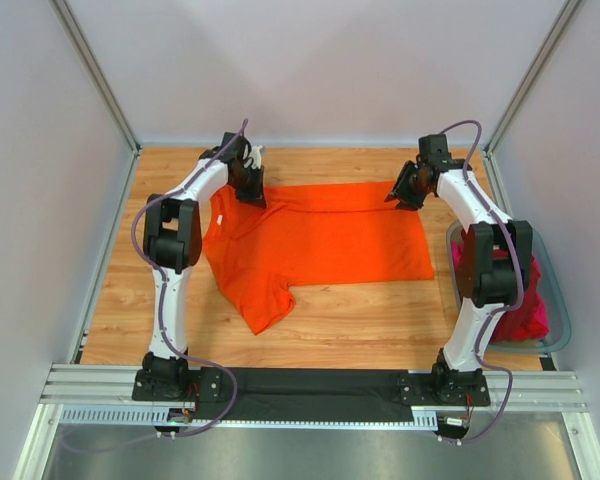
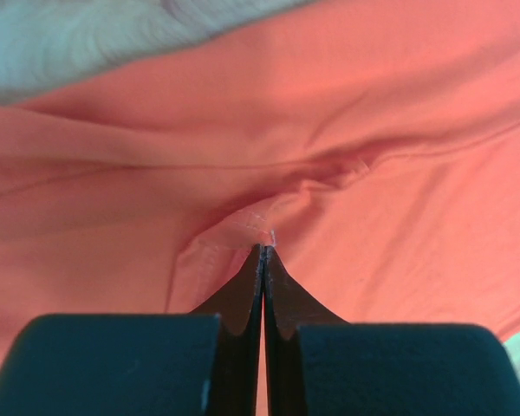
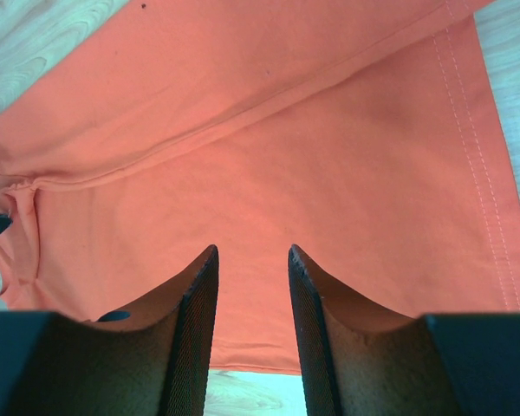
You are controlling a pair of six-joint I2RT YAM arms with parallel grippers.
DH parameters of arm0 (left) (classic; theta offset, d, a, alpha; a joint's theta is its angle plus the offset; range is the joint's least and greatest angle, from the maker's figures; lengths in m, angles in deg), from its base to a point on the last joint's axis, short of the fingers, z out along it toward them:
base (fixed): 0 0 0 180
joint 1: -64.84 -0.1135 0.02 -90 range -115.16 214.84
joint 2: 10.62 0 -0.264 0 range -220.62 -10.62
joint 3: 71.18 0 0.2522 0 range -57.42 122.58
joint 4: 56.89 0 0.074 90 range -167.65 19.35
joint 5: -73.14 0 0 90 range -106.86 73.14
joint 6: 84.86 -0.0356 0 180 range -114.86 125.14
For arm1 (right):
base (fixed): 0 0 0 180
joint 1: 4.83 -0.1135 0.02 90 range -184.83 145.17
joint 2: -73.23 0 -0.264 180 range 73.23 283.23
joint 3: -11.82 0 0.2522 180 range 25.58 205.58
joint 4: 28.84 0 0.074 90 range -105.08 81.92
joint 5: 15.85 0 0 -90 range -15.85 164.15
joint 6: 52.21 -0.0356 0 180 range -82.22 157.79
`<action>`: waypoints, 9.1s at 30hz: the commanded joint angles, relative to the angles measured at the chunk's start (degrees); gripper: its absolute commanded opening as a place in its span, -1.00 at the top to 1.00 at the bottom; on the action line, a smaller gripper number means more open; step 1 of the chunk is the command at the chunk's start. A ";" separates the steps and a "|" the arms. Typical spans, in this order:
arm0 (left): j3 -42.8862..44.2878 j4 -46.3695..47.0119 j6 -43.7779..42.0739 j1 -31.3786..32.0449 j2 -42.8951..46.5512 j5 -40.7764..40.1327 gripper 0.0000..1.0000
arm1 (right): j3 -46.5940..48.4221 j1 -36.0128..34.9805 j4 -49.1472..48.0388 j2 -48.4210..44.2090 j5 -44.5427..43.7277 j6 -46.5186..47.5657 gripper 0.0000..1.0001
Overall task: Fold and stack the t-shirts
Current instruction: Fold the tshirt
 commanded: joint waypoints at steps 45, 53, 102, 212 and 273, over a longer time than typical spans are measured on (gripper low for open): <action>5.76 0.85 -0.88 -0.25 -2.23 -4.38 0.62 | -0.02 0.61 0.20 -4.02 -0.81 2.61 0.20; -0.63 1.46 2.72 1.24 6.45 -3.67 1.00 | -1.25 0.60 0.11 -4.11 -0.90 2.17 0.21; 17.28 -11.37 15.38 -7.19 -9.26 -16.33 0.00 | 8.15 1.22 -4.81 13.72 -19.17 -2.92 0.24; -61.21 -14.88 60.21 19.00 60.96 -25.29 1.00 | -29.81 2.71 8.03 -11.76 -25.25 -25.78 0.21; 6.54 -23.58 38.41 -5.87 9.65 -26.79 1.00 | 17.73 2.45 18.31 15.48 -22.96 -9.69 0.99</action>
